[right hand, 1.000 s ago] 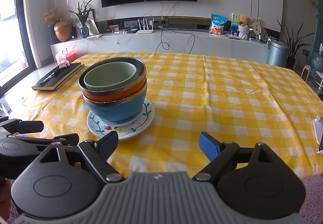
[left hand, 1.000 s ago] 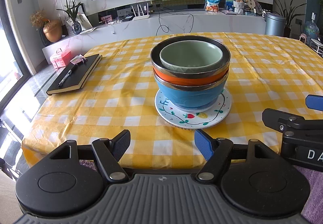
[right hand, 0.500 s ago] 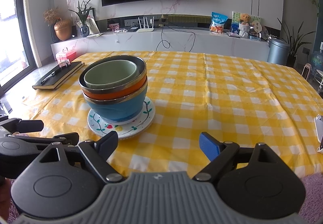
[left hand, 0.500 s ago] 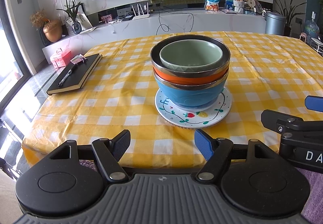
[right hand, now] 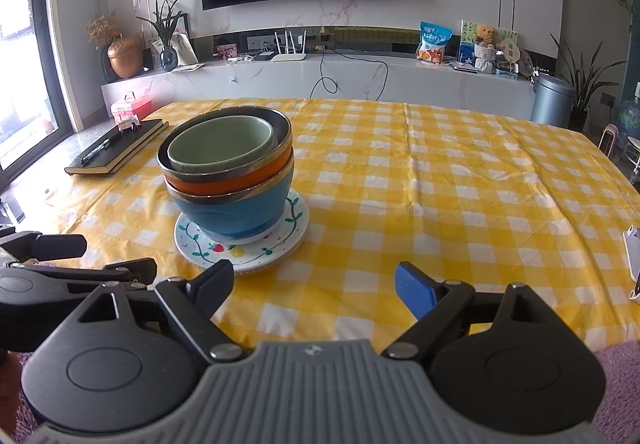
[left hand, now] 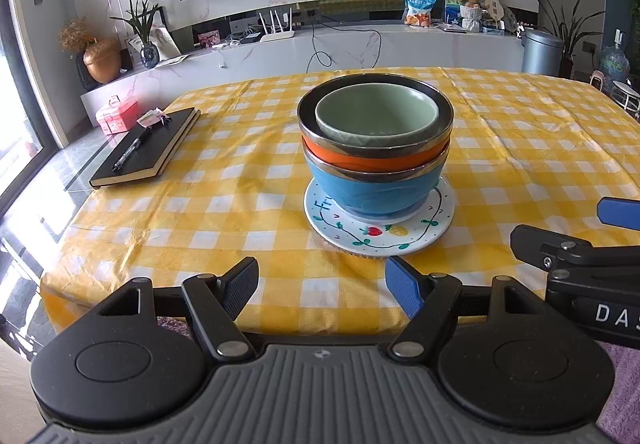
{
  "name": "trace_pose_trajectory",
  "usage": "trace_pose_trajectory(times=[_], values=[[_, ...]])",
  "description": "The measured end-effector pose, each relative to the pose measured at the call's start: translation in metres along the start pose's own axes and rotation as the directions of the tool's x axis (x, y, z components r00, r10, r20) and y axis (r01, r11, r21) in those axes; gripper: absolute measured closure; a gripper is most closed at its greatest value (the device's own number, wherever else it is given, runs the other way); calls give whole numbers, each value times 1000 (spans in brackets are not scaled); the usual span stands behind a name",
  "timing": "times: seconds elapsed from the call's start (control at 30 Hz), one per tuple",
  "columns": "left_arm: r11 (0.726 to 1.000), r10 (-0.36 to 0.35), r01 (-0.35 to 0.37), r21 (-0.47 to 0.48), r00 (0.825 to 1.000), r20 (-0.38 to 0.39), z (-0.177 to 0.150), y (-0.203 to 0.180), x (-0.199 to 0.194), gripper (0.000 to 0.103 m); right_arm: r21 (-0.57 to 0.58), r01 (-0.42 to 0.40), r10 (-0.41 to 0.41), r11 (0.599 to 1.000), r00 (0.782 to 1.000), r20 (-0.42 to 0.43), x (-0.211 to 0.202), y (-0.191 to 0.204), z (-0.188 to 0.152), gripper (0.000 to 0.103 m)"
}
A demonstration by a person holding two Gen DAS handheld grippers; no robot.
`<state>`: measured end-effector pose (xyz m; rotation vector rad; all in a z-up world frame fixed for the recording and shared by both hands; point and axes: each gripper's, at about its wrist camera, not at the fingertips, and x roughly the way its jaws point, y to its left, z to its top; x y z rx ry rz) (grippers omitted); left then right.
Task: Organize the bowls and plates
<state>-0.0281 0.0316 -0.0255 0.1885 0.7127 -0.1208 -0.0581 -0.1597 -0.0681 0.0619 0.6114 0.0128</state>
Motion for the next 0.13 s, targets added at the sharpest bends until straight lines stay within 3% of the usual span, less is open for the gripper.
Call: trace_pose_trajectory(times=[0.13], values=[[1000, 3, -3, -2, 1000, 0, 0, 0, 0, 18, 1, 0, 0, 1000, 1000, 0, 0, 0, 0, 17]])
